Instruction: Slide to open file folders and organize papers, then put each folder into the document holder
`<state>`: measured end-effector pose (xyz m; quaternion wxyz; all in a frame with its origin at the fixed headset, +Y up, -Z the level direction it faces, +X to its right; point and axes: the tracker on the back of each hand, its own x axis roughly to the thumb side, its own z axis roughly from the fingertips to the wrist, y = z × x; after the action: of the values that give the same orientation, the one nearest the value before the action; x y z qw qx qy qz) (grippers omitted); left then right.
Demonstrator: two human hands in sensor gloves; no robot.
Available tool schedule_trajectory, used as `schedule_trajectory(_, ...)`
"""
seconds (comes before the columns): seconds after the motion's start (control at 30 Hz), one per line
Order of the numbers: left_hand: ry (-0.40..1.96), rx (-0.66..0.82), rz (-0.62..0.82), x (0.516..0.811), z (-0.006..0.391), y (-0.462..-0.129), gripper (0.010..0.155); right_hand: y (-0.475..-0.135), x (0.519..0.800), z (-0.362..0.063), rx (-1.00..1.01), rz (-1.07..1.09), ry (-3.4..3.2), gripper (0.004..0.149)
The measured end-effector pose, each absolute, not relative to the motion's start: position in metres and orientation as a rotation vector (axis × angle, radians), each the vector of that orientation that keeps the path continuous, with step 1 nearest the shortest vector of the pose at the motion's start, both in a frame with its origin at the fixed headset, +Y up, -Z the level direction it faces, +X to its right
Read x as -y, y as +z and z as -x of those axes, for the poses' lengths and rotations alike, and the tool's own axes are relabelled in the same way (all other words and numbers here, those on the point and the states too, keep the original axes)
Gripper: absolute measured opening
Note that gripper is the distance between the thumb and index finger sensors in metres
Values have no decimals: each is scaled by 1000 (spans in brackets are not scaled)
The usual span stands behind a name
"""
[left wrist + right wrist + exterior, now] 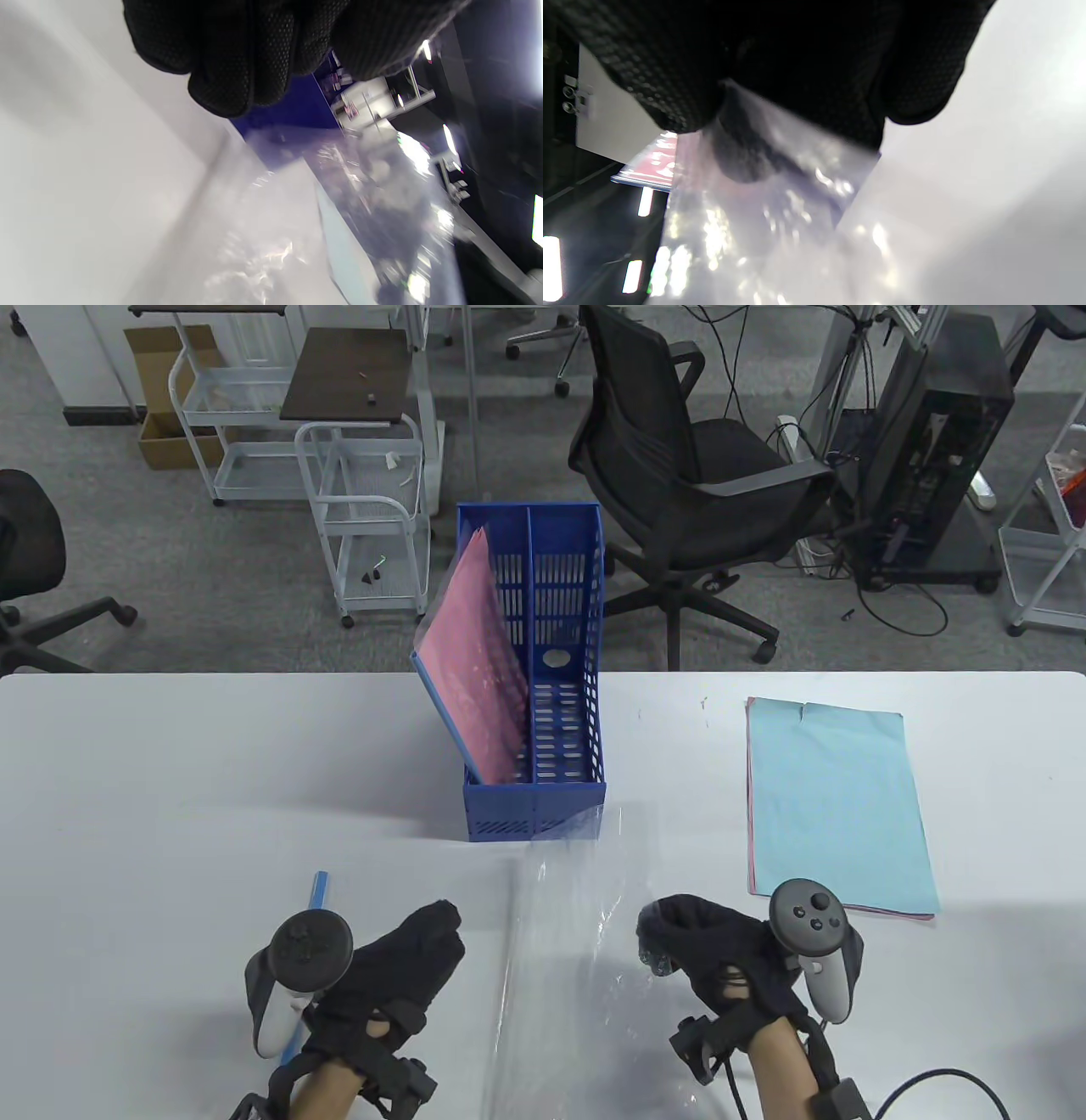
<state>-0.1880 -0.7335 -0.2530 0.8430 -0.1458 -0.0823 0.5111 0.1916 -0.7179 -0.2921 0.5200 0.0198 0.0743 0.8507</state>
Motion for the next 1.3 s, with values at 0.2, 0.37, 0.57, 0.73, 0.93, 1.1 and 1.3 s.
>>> schedule_trajectory(0.2, 1229, 357, 519, 748, 147, -247, 67, -278, 721, -151, -132, -61, 2140, 43)
schedule_trajectory(0.37, 1339, 349, 575, 755, 138, -244, 72, -269, 731, -120, -165, -95, 2026, 43)
schedule_trajectory(0.57, 1306, 255, 545, 761, 136, -240, 76, -266, 740, -104, -237, -143, 2015, 43)
schedule_trajectory(0.73, 1279, 180, 473, 757, 140, -237, 63, -266, 738, -100, -298, -240, 1964, 43)
schedule_trajectory(0.93, 1291, 153, 444, 757, 141, -238, 55, -267, 736, -99, -312, -279, 1950, 43)
schedule_trajectory(1.1, 1315, 136, 402, 755, 146, -238, 47, -269, 734, -100, -281, -286, 1962, 42)
schedule_trajectory(1.3, 1372, 116, 335, 746, 167, -241, 42, -276, 721, -127, -233, -218, 1990, 42)
